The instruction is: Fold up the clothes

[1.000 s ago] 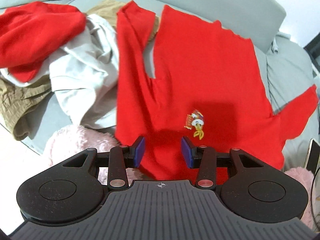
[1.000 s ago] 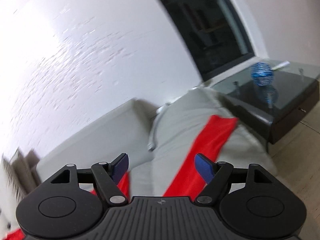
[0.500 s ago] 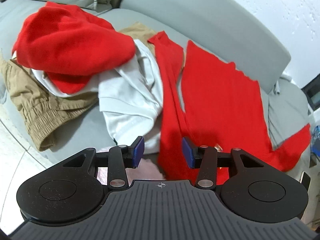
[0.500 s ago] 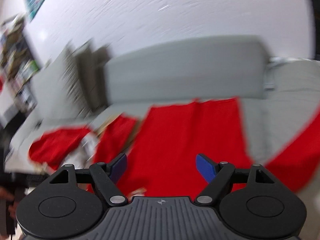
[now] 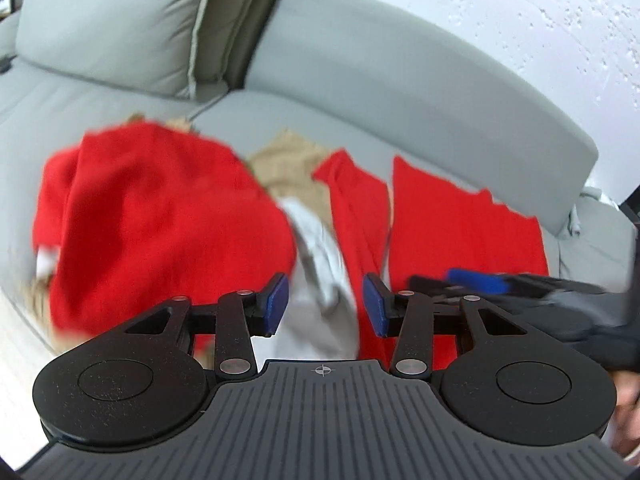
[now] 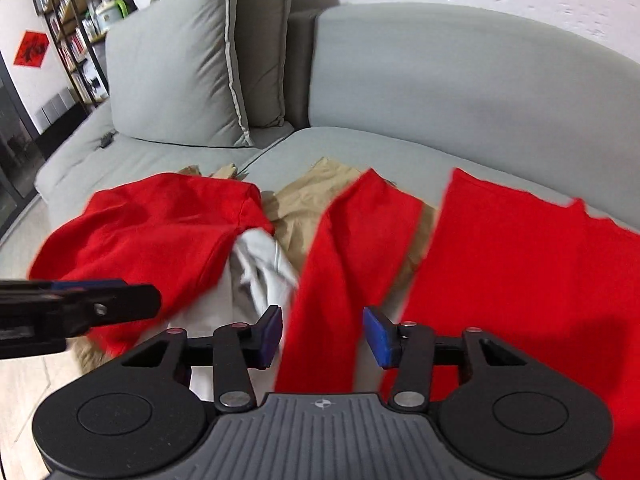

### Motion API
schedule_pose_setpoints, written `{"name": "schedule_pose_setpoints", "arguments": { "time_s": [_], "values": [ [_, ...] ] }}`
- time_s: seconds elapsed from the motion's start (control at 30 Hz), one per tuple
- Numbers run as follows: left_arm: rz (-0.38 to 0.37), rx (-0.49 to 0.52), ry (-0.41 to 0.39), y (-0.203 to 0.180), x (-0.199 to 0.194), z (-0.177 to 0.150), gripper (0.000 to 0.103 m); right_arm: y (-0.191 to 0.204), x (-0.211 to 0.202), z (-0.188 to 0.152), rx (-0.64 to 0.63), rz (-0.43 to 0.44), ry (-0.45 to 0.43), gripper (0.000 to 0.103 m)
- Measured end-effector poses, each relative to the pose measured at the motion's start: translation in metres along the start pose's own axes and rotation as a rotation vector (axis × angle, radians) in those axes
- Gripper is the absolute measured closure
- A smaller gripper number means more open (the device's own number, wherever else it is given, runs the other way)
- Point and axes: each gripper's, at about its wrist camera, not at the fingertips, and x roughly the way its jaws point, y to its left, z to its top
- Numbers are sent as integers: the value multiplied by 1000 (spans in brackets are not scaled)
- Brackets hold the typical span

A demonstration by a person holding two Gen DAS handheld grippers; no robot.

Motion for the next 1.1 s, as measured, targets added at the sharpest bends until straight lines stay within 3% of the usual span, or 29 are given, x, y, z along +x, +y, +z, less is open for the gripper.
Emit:
{"name": "schedule_pose_setpoints", "arguments": {
  "time_s": [0.13, 0.4, 0.43, 0.47, 0.5, 0.63, 0.7, 0.8, 0.9, 0.97, 1.1],
  "values": [
    [24, -43, 15, 20, 18, 23, 68, 16, 38, 22, -47, -34, 7, 59],
    [15, -80, 43, 44, 30, 27, 68, 27, 108, 46, -74, -95, 85, 62],
    [10, -75, 46, 44, 31, 27, 68, 25, 111, 47, -74, -101, 95, 68],
    [2, -60, 48, 44, 32, 26, 68, 17, 112, 48, -64, -99, 104, 97],
    [-7, -49, 49, 42, 33, 26, 68, 10, 110, 50, -40, -99, 101, 99],
    [-57, -13, 71, 31, 40, 23, 69, -41, 87, 50, 159, -135, 14, 99],
    [-79, 10, 85, 22, 46, 20, 69, -93, 72, 36, 302, -225, 12, 99],
    [-108, 47, 116, 1, 56, 12, 69, -161, 72, 5, 494, -294, 156, 84],
    [-132, 92, 131, -21, 65, 5, 67, -188, 58, -19, 505, -327, 197, 80],
    [-136, 113, 137, -33, 75, 2, 65, -191, 45, -28, 492, -304, 170, 71],
    [-152, 147, 142, -56, 101, 2, 65, -186, 23, -42, 477, -230, 124, 70]
  ]
}}
